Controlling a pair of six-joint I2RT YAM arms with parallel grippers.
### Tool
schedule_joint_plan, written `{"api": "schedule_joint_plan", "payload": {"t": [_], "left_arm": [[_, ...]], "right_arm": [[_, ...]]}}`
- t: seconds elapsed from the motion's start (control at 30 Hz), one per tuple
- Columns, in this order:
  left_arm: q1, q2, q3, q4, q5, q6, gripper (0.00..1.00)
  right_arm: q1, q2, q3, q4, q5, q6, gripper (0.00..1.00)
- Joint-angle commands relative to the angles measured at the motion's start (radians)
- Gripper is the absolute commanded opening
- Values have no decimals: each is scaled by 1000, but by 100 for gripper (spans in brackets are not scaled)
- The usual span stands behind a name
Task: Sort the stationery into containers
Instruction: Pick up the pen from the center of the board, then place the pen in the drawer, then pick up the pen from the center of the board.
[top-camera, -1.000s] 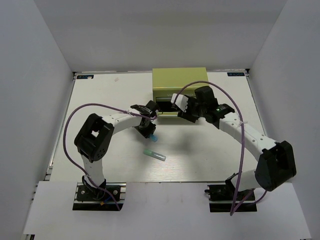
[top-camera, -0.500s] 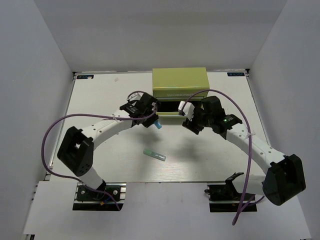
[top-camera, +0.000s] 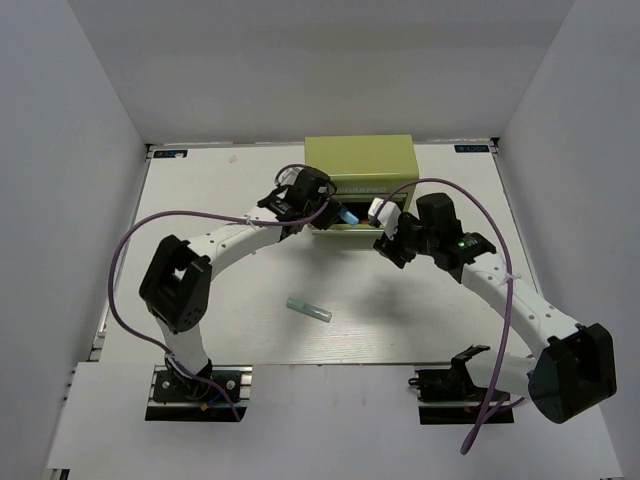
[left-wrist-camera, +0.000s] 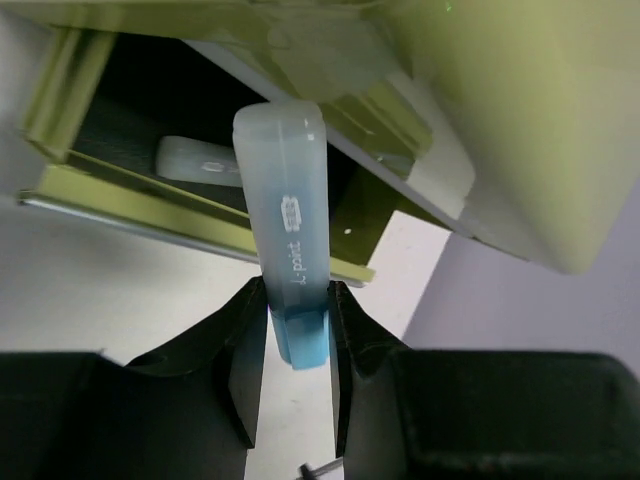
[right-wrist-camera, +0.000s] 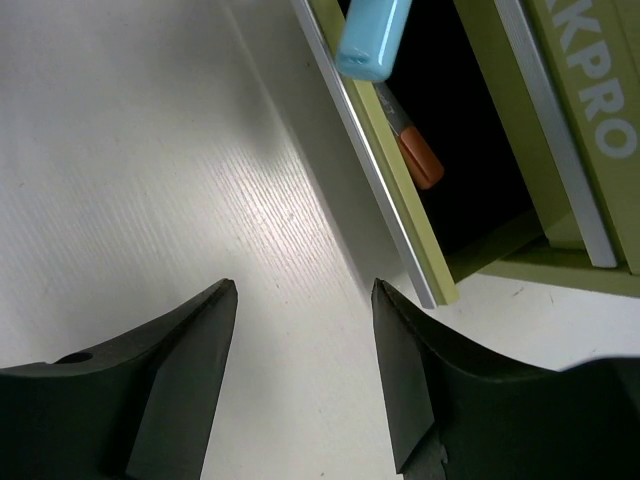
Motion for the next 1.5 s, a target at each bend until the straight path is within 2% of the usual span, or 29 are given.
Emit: {"api": "schedule_joint_plan", "payload": {"t": [0.0,0.2,0.47,0.63,0.67,0.73,0.8,0.87,0.97,1.27,1.47], "left_arm": [[-14,32,68,54,24,-101,0],[-14,95,106,45,8,-262,0],[-14,167,140,112,-3,-343,3],[-14,207,164,138,-3,-378,9],[-14,221,164,138,6,-379,19],[-14,230,175,138,6,-379,28],[-14,230,184,138,6,-379,42],[-14,230,184,138,15,-379,50],[-14,221,152,147,24,-379,55],[-14,150,91,137,82,-379,56],[-23,31,-64,137,150,-325,42]], "right_arm": [[-19,-44,-16,19,-8,13,62],[-43,-90,-27,3,-14,27,64],[-59,-131,-58,-15,-28,36,64],[-68,-131,-56,-15,-31,36,64],[-68,-130,-55,-18,-33,37,64],[-68,-128,-55,-17,-33,36,64],[-72,-128,-55,-15,-33,34,64],[-76,-125,-53,-18,-36,34,65],[-76,-124,-59,-21,-47,31,65],[-73,-113,-45,-69,-139,-6,68],[-66,-93,-53,-184,-298,-136,68]]}}
